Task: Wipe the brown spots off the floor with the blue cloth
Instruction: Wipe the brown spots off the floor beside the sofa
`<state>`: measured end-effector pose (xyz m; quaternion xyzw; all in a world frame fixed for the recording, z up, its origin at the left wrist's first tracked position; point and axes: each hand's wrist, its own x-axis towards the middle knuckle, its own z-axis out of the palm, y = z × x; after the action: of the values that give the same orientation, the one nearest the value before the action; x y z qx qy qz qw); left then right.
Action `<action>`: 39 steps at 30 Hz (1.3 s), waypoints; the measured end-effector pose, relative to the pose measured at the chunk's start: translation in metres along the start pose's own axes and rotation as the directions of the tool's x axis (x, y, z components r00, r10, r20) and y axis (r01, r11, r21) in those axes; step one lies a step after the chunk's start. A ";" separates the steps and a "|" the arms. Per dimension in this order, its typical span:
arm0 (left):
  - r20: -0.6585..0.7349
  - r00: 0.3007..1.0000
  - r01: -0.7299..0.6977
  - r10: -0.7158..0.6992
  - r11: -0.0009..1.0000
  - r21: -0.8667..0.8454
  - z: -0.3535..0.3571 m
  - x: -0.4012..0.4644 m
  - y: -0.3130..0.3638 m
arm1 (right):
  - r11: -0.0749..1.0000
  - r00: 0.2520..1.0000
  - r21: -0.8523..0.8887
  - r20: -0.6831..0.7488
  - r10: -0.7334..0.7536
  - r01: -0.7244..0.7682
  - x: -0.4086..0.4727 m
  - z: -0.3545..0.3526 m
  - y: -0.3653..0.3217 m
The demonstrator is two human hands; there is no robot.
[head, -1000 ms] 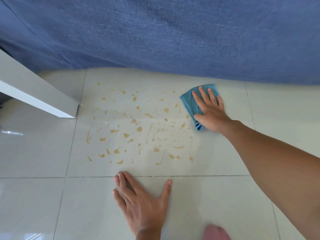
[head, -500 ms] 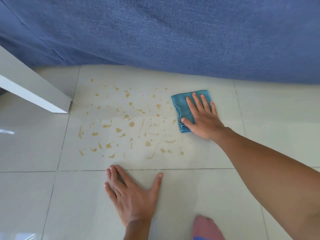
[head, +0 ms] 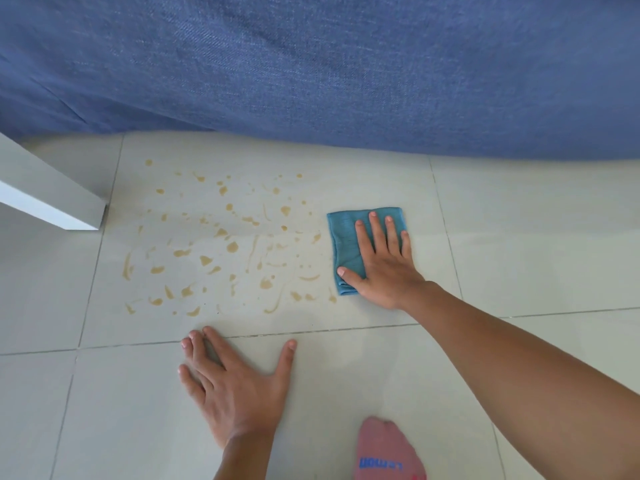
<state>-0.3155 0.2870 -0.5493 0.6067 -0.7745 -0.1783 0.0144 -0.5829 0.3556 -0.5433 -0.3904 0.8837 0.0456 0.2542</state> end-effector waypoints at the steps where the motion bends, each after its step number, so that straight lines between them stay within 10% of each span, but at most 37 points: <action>1: -0.001 1.000 -0.002 0.002 1.000 -0.001 0.000 0.000 0.001 | 1.000 1.000 0.000 0.003 -0.006 0.006 0.001 -0.001 0.001; 39: -0.016 0.999 -0.036 0.036 0.999 -0.021 0.010 0.006 -0.007 | 0.956 0.955 0.023 -0.058 -0.291 0.293 0.115 -0.053 -0.079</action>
<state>-0.3134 0.2825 -0.5623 0.5938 -0.7833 -0.1814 0.0303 -0.6137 0.2095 -0.5439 -0.5138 0.8234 -0.0171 0.2403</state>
